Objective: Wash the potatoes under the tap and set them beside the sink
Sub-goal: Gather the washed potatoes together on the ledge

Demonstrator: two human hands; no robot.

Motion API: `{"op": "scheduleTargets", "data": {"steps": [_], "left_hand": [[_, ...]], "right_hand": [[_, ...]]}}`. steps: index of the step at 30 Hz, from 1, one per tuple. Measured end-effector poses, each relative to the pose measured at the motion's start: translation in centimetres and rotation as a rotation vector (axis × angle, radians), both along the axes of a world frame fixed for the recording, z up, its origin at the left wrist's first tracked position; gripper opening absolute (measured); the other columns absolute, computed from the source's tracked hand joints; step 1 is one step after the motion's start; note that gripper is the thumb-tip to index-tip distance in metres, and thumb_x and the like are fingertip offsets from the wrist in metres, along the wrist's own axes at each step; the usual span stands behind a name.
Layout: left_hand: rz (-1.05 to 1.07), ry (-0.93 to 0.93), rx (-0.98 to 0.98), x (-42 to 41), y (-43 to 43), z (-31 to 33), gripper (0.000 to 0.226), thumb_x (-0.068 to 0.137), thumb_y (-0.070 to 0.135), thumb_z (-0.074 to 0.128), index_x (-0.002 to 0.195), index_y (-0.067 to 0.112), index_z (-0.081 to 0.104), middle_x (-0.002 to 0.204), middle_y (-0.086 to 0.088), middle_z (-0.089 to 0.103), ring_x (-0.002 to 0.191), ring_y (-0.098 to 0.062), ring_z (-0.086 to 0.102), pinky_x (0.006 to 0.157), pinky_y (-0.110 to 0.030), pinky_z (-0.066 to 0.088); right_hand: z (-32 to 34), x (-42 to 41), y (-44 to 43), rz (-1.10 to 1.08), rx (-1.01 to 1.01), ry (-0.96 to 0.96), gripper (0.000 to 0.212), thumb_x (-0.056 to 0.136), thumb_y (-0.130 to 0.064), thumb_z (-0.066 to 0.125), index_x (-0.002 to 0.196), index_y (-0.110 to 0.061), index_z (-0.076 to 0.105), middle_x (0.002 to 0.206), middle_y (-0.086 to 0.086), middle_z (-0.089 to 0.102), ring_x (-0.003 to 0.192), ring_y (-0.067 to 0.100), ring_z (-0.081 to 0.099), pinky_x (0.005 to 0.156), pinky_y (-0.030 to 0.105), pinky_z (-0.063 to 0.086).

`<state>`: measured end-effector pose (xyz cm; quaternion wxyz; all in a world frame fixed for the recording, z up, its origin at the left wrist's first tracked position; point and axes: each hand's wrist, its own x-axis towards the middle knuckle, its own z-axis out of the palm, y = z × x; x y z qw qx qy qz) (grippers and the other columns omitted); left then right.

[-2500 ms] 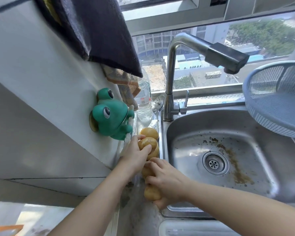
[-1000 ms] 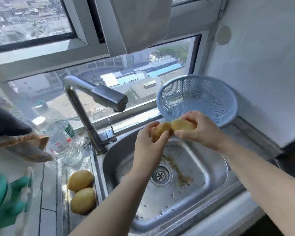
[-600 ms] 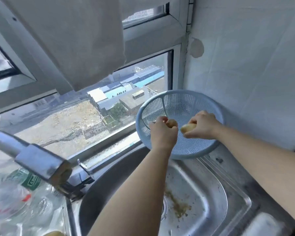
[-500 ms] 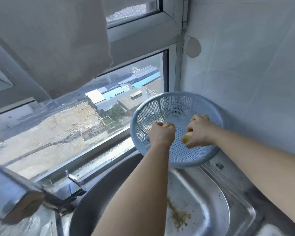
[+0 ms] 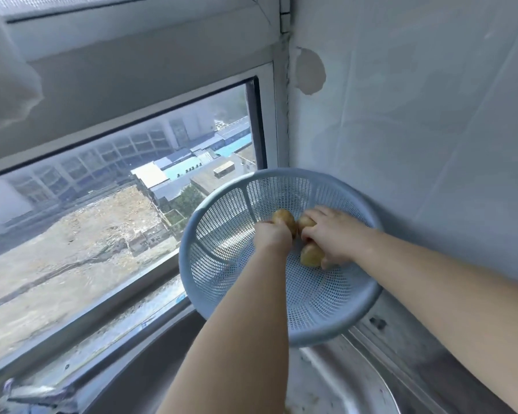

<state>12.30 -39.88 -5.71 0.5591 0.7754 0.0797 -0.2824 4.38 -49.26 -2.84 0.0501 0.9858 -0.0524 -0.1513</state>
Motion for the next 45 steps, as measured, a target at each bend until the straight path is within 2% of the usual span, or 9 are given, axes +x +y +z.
{"op": "scheduleTargets", "data": {"steps": [6,15,18,21,25,30,36,41,45], "left_hand": [[-0.289,-0.255,0.108,-1.0,0.9,1.5,0.048,0.091,0.005,0.052,0.137,0.017,0.046,0.126,-0.012,0.057,0.105,-0.029,0.061,0.089,-0.034,0.052],[-0.511,-0.258,0.226,-2.3,3.2,3.2,0.057,0.093,0.005,0.049,0.147,0.018,0.035,0.139,-0.014,0.048,0.116,-0.029,0.055,0.094,-0.036,0.049],[-0.527,-0.272,0.209,-2.6,4.0,3.5,0.054,0.093,0.006,0.051,0.144,0.018,0.041,0.134,-0.012,0.055,0.099,-0.028,0.062,0.073,-0.03,0.05],[-0.482,-0.327,0.19,-3.2,4.4,4.1,0.048,0.094,0.007,0.051,0.141,0.015,0.045,0.134,-0.011,0.056,0.09,-0.021,0.064,0.064,-0.024,0.05],[-0.376,-0.565,0.195,-5.5,6.1,6.3,0.036,0.095,0.008,0.051,0.131,0.011,0.054,0.129,-0.006,0.059,0.111,-0.019,0.057,0.084,-0.025,0.044],[-0.245,-0.685,0.119,-10.6,11.5,9.3,0.028,0.093,0.008,0.051,0.118,0.011,0.062,0.115,-0.001,0.066,0.107,-0.014,0.06,0.089,-0.024,0.045],[-0.217,-0.669,0.165,-17.8,21.7,9.3,0.028,0.09,0.017,0.05,0.115,0.023,0.061,0.11,0.008,0.066,0.1,-0.01,0.061,0.089,-0.036,0.052],[-0.297,-0.547,0.392,-21.9,32.1,6.6,0.028,0.091,0.02,0.052,0.117,0.022,0.062,0.115,0.004,0.065,0.102,-0.012,0.061,0.093,-0.033,0.049],[-0.239,-0.469,0.567,-23.8,38.7,5.0,0.033,0.091,0.018,0.05,0.122,0.023,0.057,0.124,0.002,0.057,0.113,-0.014,0.055,0.095,-0.028,0.043]], "right_hand": [[0.5,-0.2,0.5,-0.073,-0.027,0.051,0.066,0.073,-0.031,0.078,0.131,-0.027,0.047,0.15,0.008,0.02,0.137,0.03,0.025,0.11,0.046,0.031],[1.1,-1.4,1.4,-0.11,0.037,0.091,0.067,0.078,-0.026,0.073,0.138,-0.025,0.043,0.159,0.012,-0.006,0.145,0.034,0.003,0.116,0.05,0.019],[1.9,-1.8,1.9,-0.107,0.044,0.089,0.061,0.08,-0.028,0.07,0.136,-0.025,0.046,0.159,0.011,0.002,0.145,0.031,0.008,0.115,0.048,0.021],[2.7,-2.5,2.5,-0.102,0.05,0.057,0.053,0.085,-0.029,0.062,0.136,-0.023,0.048,0.153,0.007,0.022,0.141,0.028,0.021,0.11,0.045,0.028],[4.2,-3.4,4.3,-0.087,0.116,-0.111,0.046,0.086,-0.03,0.059,0.131,-0.024,0.052,0.133,0.001,0.05,0.123,0.024,0.046,0.102,0.041,0.039],[6.9,-5.9,9.0,-0.059,0.235,-0.229,0.034,0.09,-0.036,0.057,0.123,-0.027,0.058,0.123,0.001,0.059,0.111,0.023,0.056,0.095,0.042,0.046],[8.9,-10.1,16.7,0.009,0.365,-0.281,0.026,0.09,-0.041,0.057,0.112,-0.028,0.064,0.104,-0.009,0.068,0.093,0.012,0.06,0.068,0.024,0.042],[6.6,-13.2,24.0,0.112,0.498,-0.169,0.022,0.086,-0.036,0.061,0.105,-0.025,0.067,0.088,-0.013,0.064,0.08,0.005,0.055,0.076,0.026,0.047],[3.8,-14.6,30.8,0.224,0.623,-0.023,0.023,0.085,-0.032,0.061,0.105,-0.023,0.069,0.098,-0.009,0.071,0.086,0.006,0.061,0.079,0.022,0.049]]}}
